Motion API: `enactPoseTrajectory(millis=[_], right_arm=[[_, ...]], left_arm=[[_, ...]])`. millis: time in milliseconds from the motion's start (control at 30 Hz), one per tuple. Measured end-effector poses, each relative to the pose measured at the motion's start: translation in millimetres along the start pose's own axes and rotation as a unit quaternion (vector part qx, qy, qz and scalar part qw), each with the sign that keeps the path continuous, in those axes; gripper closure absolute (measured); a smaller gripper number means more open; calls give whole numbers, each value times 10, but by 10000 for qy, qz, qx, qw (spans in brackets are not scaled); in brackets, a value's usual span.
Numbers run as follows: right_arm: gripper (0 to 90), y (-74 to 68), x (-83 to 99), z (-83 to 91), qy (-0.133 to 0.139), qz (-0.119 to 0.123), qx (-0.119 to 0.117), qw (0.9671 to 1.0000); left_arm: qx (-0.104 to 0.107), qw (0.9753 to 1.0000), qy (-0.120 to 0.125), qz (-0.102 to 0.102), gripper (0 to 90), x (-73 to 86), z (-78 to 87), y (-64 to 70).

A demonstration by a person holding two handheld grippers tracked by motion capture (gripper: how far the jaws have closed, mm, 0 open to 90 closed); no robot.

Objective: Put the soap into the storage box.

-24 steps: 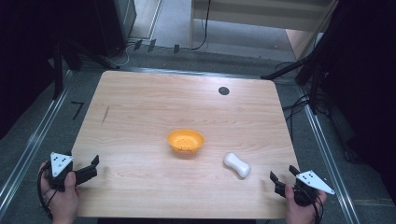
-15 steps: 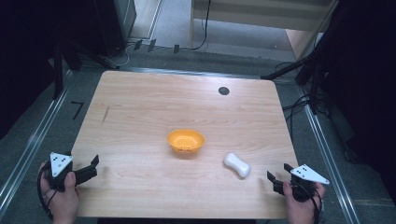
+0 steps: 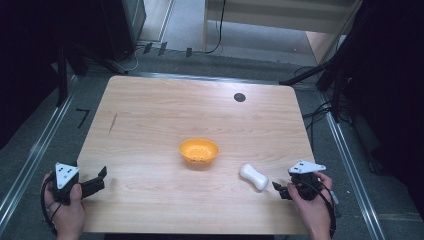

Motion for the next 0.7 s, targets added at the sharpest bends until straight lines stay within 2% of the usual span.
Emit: enactPoseTrajectory(millis=[100, 233, 367, 500, 533, 700], right_arm=[[259, -55, -25, -50, -301, 194, -30, 9994], [259, -133, -68, -117, -509, 224, -145, 9983], [256, -187, -112, -153, -636, 194, -280, 9974], [257, -224, -150, -156, -789, 270, -321, 9960], [257, -251, -186, -151, -862, 361, -380, 9949], [253, -345, -280, -148, -883, 380, -515, 9940]], left_arm=[[17, 10000, -8, -3, 67, 1, 0, 4], [21, 10000, 0, 3, 67, 0, 1, 2], [37, 10000, -15, -2, 67, 2, -2, 4], [39, 10000, -35, -14, 67, 3, -6, 5], [41, 10000, -40, -22, 67, 3, -8, 5], [41, 10000, -41, -26, 67, 3, -7, 5]])
Point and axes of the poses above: each handheld gripper's, and its own axes: z roughly backward along the jaws, x roughly out of its underside, y roughly to its right, the point moved 9 cm from there along -z, roughly forward along the jaws, and after that the axes turned 7 degrees about y, right-handed, at the moved point
